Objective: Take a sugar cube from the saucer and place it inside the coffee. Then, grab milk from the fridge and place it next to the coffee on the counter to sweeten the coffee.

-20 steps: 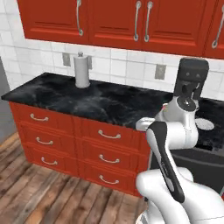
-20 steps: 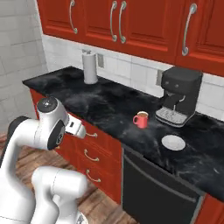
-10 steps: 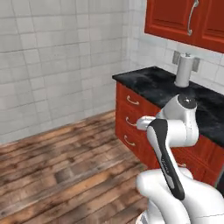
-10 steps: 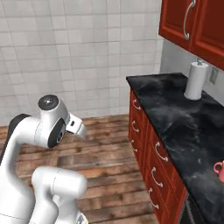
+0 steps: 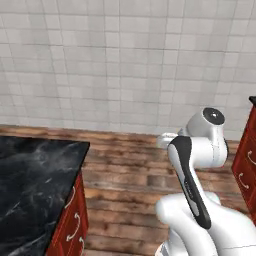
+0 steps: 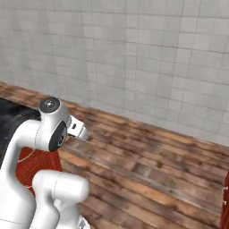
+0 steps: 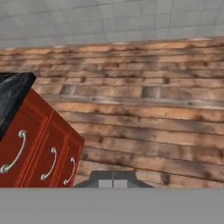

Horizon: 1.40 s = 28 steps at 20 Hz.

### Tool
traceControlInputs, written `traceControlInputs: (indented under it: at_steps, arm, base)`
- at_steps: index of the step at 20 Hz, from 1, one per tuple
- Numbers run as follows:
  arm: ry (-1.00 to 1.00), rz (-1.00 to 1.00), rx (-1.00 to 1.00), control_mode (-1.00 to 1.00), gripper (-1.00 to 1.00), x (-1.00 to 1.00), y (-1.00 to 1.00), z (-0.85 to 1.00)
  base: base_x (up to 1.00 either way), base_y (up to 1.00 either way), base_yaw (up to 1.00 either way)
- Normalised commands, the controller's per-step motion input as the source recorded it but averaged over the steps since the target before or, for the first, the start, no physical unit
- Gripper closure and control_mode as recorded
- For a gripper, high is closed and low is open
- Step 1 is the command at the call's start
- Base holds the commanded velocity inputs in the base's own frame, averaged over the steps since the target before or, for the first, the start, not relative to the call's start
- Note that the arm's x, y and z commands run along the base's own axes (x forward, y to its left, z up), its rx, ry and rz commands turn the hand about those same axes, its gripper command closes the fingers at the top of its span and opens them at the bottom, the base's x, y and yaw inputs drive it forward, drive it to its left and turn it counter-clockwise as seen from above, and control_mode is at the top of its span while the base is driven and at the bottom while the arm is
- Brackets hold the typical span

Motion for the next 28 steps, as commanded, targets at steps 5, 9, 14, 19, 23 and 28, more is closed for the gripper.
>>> traceControlInputs:
  at_steps: [5,9,14,19,23,28]
  arm:
    - [0.0,0.0,0.0,1.0,1.0,0.0,0.0,0.0]
    - [0.0,0.0,0.0,1.0,1.0,0.0,0.0,0.0]
    - [0.0,0.0,0.0,1.0,1.0,0.0,0.0,0.0]
    - [0.0,0.0,0.0,1.0,1.0,0.0,0.0,0.0]
    - [0.0,0.0,0.0,1.0,1.0,0.0,0.0,0.0]
    - [0.0,0.0,0.0,1.0,1.0,0.0,0.0,0.0]
  base:
    - [-0.07,-0.03,1.0]
    - [-0.12,-0.03,1.0]
    - [-0.11,-0.01,1.0]
    - [-0.15,-0.06,0.99]
    - [-0.13,-0.09,1.0]
    - [-0.03,-0.02,1.0]
